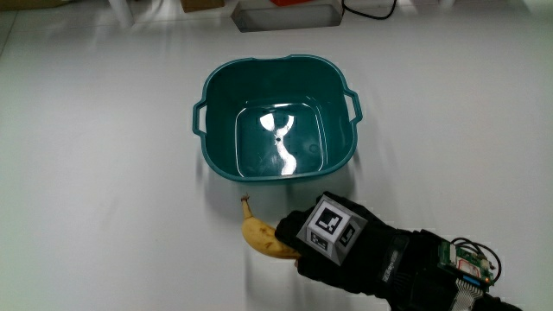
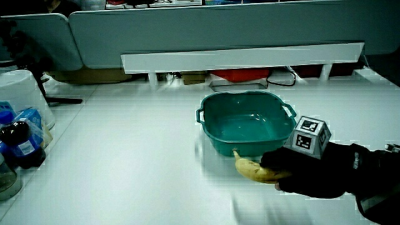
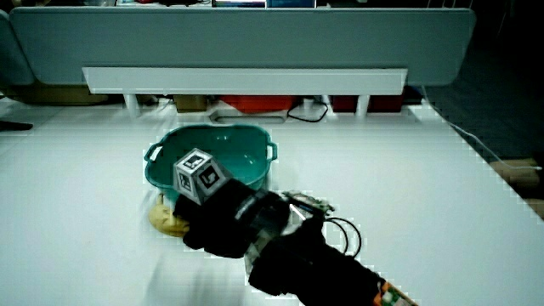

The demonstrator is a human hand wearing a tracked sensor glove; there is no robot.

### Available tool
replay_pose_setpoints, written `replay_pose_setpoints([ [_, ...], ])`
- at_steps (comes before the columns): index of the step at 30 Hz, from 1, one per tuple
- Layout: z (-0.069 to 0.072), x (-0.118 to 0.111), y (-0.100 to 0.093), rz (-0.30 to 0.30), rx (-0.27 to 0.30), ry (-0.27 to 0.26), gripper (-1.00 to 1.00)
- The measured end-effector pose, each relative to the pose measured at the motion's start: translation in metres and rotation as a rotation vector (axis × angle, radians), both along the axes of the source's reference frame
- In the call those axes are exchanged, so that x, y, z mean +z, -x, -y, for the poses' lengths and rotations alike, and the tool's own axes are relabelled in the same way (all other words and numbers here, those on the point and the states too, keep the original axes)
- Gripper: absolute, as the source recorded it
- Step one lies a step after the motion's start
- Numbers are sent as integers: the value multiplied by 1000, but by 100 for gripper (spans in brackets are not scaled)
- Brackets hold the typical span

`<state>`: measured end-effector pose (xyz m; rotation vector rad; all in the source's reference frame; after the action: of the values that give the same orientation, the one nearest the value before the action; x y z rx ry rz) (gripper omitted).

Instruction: Place banana on desk

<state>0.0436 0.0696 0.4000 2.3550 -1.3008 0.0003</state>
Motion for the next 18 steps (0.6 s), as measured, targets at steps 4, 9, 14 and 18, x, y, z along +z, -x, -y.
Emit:
replay_pose_setpoints([
  [4,-8,10,1,-29,-7,41,0],
  [9,-19,26,5,-65,-32,83,0],
  [14,-26,34,9,-75,-41,96,0],
  [18,-30,39,11,-80,-48,105,0],
])
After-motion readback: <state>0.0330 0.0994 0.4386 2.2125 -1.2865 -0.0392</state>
